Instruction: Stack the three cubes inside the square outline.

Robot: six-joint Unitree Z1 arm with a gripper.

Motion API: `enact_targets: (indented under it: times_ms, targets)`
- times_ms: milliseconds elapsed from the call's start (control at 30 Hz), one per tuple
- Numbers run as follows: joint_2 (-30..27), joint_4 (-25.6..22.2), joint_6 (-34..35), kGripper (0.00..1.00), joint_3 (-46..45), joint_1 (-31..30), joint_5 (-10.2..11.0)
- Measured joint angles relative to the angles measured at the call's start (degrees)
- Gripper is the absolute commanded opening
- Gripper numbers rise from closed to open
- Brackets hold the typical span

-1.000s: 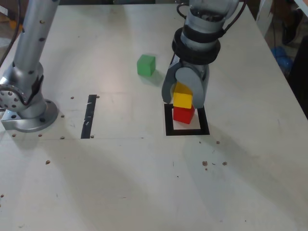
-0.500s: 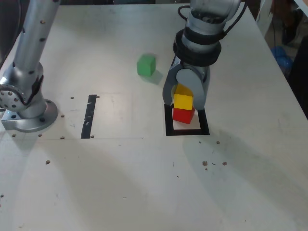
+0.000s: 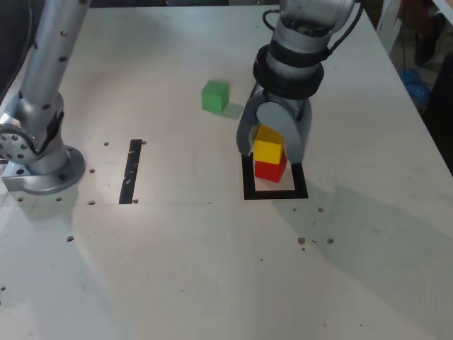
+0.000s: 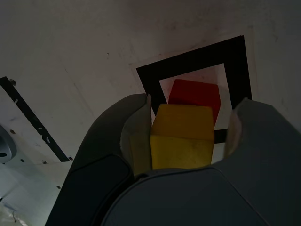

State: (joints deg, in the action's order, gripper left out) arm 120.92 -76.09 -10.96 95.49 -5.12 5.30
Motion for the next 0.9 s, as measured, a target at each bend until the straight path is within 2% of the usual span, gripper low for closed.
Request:
enact_targets:
  times_ms: [233, 367, 467, 633, 800, 900]
  targets:
    - [-0.42, 0.07, -0.35, 0.99, -0.02, 0.02, 0.02]
    - [-4.7, -1.23, -0.07, 1.0, -1.78, 0.83, 0.98]
    - [-9.33, -1.47, -1.38, 1.0, -4.76, 3.4, 3.01]
    - [-15.88, -0.77, -8.01, 1.0, -10.26, 11.13, 6.77]
    - [-16.37, 3.03, -14.02, 0.99, -14.61, 19.47, 10.19]
    - [-16.37, 5.24, -16.25, 0.99, -16.75, 23.12, 11.43]
